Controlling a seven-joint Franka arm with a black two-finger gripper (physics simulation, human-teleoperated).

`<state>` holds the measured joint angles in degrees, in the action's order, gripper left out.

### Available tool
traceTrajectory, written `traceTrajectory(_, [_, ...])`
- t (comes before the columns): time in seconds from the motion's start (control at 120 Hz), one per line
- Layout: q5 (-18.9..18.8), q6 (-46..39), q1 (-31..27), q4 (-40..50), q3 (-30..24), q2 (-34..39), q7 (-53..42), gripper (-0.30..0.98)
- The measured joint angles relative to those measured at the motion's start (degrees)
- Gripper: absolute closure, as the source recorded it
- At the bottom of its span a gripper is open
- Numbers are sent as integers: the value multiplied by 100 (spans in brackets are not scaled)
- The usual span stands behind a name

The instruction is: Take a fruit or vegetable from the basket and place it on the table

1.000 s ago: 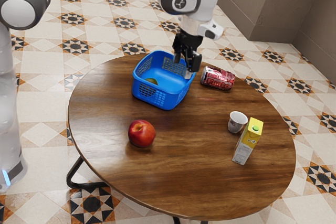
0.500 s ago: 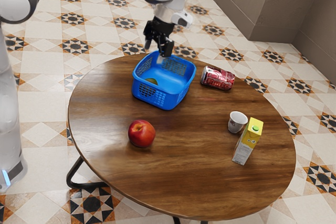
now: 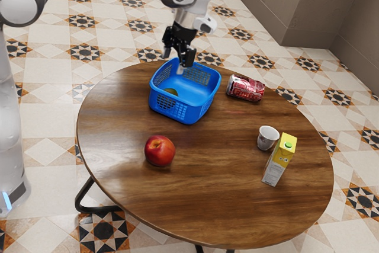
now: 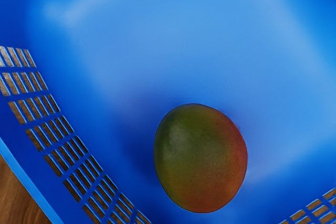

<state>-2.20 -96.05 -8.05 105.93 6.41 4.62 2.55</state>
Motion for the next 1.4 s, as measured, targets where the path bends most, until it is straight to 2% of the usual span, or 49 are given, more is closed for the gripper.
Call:
traceTrajectory(0.5, [108, -289, 14, 78, -9, -384, -62, 0])
traceTrajectory(1.017, [225, -759, 187, 606, 23, -398, -132, 0])
traceTrajectory(1.4, [301, -1220, 452, 902, 422, -377, -266, 1])
